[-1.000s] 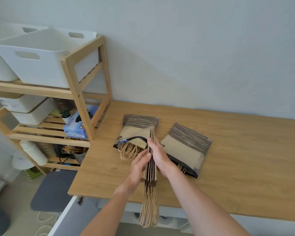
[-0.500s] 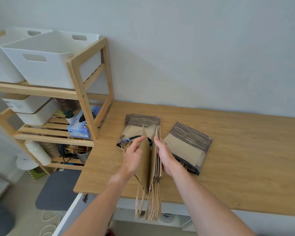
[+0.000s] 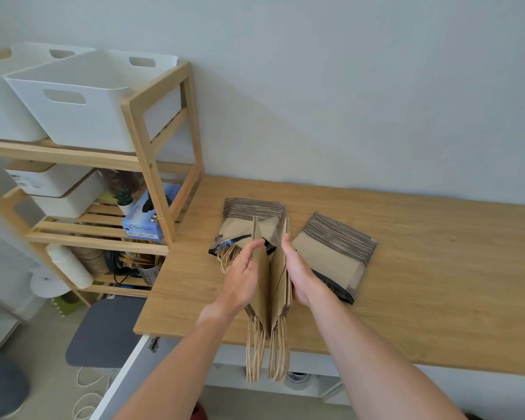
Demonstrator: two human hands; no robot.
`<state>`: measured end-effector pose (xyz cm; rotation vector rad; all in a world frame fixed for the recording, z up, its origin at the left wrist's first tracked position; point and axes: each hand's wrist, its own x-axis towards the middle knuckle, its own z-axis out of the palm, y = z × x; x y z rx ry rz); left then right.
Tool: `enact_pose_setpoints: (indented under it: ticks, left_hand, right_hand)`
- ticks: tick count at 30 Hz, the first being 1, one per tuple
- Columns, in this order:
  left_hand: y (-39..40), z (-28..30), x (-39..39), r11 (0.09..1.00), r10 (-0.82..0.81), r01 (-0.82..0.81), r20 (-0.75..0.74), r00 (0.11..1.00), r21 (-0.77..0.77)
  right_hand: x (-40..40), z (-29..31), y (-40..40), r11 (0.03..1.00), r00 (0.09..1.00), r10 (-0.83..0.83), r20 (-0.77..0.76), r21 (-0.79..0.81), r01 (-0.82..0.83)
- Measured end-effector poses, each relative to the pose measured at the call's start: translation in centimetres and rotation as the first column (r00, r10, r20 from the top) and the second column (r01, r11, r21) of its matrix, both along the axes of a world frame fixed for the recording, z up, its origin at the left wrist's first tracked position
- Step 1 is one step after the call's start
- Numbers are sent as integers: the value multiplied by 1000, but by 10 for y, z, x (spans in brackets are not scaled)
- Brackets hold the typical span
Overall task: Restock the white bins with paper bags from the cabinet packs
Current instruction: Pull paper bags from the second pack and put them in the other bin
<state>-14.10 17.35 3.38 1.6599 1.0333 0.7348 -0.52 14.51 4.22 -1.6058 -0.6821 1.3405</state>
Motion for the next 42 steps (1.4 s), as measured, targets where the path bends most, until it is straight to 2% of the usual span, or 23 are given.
enact_pose_setpoints:
  ticks: [6,12,16,20,23,25,27,30,32,34,36,38,39,40,41,42]
  left_hand:
    - [-5,1,-1,997,-77,77,-46,996,-2]
    - [-7,-5,-4,997,-79,79,14,997,-8]
    - [-16,-4,0,993,-14,20,61,998,-114]
    - [-17,-1,9,993,27,-22,43,999,-115]
    - [-22,-6,13,977,-22,40,86,996,-210]
    - [-22,-17,6,967,-13,25,50,999,-255]
    - [-21,-28,-7,969,-54,43,-38,998,-244]
    - [-17,-47,-35,980,-194,168,-305,932,-110]
    - [-15,-55,-53,957,-256,291,-483,838,-1]
    - [-9,-60,-68,941,-256,333,-528,810,54]
    - [-5,-60,-75,963,-222,267,-434,873,43]
    - [-6,-47,-74,992,-119,122,-228,966,1]
    - [-6,-42,-71,997,-70,75,-143,987,31]
    - [-4,-36,-70,992,-9,20,-86,996,128]
    - [-2,-30,-66,976,22,-18,-17,1000,216]
    - [0,-26,-63,970,19,-33,58,998,241]
  right_hand:
    - [-2,-1,-3,996,999,-25,-25,-83,23]
    - [3,1,-6,996,992,-14,-127,-92,2]
    - [8,-3,-6,991,990,-74,-117,-123,60]
    - [5,-1,-5,995,987,0,-162,-96,-15]
    - [-7,5,-7,996,995,65,71,-60,-61]
    - [-9,6,-4,993,972,102,209,-81,-87]
    - [-7,10,-1,979,933,158,323,-173,-106]
    - [1,15,3,975,882,130,452,-220,-31]
    - [11,15,3,974,922,16,387,-215,73]
    - [24,19,-1,956,979,-122,164,-244,161]
    - [35,28,-8,936,976,-213,-52,-297,188]
    - [39,31,-12,928,958,-229,-173,-335,162]
    - [41,29,-14,930,943,-240,-231,-333,155]
    - [40,27,-15,935,924,-250,-288,-321,153]
    - [39,24,-16,944,907,-249,-339,-292,150]
    - [36,21,-18,955,888,-244,-391,-254,151]
